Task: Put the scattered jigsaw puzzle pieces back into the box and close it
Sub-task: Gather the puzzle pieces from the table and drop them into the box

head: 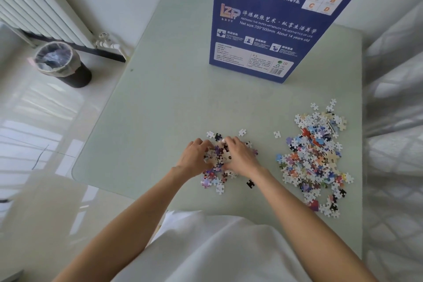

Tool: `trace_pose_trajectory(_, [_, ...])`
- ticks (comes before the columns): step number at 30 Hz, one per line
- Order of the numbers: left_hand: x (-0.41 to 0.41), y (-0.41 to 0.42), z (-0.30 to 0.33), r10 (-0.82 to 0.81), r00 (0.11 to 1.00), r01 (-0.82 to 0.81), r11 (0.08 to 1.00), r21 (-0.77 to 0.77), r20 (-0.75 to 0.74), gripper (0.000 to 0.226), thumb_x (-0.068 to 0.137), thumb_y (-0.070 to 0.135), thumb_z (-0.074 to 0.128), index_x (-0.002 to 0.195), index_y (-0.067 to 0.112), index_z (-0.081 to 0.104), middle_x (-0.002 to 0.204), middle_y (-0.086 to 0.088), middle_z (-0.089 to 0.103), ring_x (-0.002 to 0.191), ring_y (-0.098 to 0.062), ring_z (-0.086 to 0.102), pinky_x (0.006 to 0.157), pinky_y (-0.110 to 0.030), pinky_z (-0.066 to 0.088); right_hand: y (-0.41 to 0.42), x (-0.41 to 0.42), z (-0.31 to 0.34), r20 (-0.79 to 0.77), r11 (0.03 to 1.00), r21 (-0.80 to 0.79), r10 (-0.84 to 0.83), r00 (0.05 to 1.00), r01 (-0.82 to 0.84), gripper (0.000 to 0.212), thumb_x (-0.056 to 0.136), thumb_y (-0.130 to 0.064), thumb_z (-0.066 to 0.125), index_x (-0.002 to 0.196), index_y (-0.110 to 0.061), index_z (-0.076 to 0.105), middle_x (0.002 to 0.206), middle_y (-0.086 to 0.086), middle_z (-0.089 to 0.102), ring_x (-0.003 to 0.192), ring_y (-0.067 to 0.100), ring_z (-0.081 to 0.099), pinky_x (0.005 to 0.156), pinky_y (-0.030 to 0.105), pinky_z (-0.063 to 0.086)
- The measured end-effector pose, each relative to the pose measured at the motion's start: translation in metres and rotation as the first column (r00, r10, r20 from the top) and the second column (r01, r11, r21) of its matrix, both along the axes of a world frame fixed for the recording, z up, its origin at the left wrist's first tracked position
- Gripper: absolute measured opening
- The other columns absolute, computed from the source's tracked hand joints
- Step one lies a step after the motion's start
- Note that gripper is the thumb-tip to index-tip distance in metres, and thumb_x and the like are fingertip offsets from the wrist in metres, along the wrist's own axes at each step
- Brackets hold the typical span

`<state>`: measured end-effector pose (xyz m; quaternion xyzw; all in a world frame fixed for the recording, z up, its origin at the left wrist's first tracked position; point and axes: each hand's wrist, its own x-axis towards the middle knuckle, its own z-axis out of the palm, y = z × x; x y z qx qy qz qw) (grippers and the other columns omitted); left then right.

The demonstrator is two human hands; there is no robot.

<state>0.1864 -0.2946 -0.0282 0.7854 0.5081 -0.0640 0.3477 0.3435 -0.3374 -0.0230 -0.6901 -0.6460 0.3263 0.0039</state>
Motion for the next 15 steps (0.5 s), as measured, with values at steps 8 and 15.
trace_pose_trajectory(8, [0.006,0.008,0.006,-0.031,0.999,0.030,0.999,0.024,0.041,0.032,0.084,0.018,0.062,0.116,0.020,0.059,0.116,-0.002,0.055,0.101,-0.019,0.055,0.086,-0.024,0.042,-0.001,0.000,0.000,-0.043,0.987,0.006,-0.162,0.986,0.162,0.040,0.079,-0.018,0.070,0.113,-0.007,0.050,0.111,0.002,0.050,0.099,0.017,0.054,0.077,0.021,0.037])
trace_pose_trajectory(15, [0.001,0.019,0.009,-0.048,0.998,0.047,0.999,0.017,0.037,0.026,0.086,0.014,0.060,0.111,0.017,0.060,0.108,-0.002,0.058,0.089,-0.017,0.058,0.075,-0.020,0.042,0.001,0.002,0.008,-0.087,0.983,0.032,-0.177,0.980,0.181,0.043,0.085,-0.015,0.065,0.126,-0.010,0.052,0.120,0.004,0.058,0.107,0.018,0.056,0.085,0.020,0.034])
